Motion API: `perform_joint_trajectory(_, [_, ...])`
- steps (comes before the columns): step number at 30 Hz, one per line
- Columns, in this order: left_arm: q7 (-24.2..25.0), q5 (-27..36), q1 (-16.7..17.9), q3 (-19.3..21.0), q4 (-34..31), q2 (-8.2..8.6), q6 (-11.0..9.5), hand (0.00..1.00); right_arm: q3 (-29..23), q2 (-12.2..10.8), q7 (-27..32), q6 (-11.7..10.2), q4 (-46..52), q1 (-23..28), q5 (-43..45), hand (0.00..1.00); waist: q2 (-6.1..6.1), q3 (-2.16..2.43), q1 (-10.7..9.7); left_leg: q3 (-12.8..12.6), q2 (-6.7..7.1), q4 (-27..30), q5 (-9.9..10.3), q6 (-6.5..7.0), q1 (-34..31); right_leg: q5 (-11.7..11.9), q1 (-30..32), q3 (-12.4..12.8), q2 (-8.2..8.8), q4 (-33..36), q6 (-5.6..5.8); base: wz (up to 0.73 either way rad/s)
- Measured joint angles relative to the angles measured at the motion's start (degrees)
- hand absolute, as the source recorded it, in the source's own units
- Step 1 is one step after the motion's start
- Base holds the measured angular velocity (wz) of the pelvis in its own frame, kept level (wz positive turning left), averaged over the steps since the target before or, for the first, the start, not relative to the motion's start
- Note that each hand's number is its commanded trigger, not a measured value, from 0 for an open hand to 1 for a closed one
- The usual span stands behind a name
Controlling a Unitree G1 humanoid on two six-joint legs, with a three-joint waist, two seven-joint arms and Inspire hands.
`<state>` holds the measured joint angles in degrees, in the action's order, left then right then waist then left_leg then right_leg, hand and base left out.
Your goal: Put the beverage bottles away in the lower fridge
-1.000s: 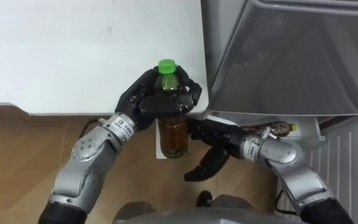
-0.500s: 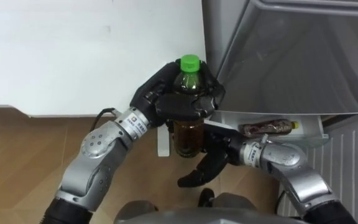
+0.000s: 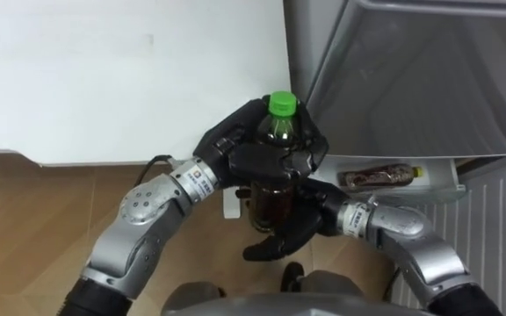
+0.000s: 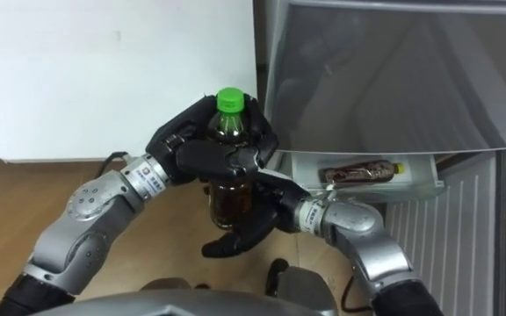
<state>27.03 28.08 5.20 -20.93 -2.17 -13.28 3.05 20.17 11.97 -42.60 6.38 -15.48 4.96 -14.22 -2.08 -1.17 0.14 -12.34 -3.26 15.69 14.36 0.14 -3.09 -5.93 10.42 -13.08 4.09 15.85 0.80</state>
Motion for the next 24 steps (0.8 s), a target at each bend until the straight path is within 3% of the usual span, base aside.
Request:
perform_joint_trajectory(4, [0.04,1.55,-0.34,-0.28,2.57,0.14,-0.01,1.00,0.27,-0.14,0.31,0.30,-1.03,0.00,-2.50,0.00,-0.07,-0.02,0.14,-0.21,0.00,-0.17,-0.01,0.01,0.33,0.00,-0.06,0.43,0.02,0.04,0.00,-0.04])
perform_joint_trajectory(5, [0.04,1.55,-0.34,-0.37,2.70,0.14,0.00,1.00,0.39,-0.14,0.41,0.57,-1.09,0.00,-2.84,0.48,-0.09,-0.02,0.12,-0.25,0.01,-0.17,-0.01,0.01,0.35,0.00,-0.06,0.45,0.02,0.04,0.00,0.00])
perform_joint_trajectory(6, [0.04,1.49,-0.34,-0.59,2.88,0.07,0.05,1.00,0.61,-0.14,0.56,0.74,-1.61,0.00,-4.08,0.60,-0.13,-0.02,0.06,-0.26,0.00,-0.15,-0.01,0.01,0.34,0.00,-0.07,0.43,0.02,0.03,0.00,0.00])
perform_joint_trajectory(7, [0.04,1.36,-0.34,-0.76,2.89,-0.01,0.30,1.00,0.90,-0.15,0.58,0.75,-2.15,0.00,-5.10,1.00,-0.18,-0.04,0.05,-0.26,-0.02,-0.11,-0.01,0.01,0.31,0.00,-0.06,0.41,0.02,0.04,0.00,0.00])
perform_joint_trajectory(24, [0.03,1.74,-0.42,-1.62,2.97,-1.34,1.50,1.00,3.03,0.63,0.51,0.69,-2.66,0.01,-6.50,1.00,-0.76,0.01,-0.12,-0.17,-0.02,-0.09,-0.01,0.01,0.04,0.00,0.05,0.27,-0.07,-0.07,0.00,0.00])
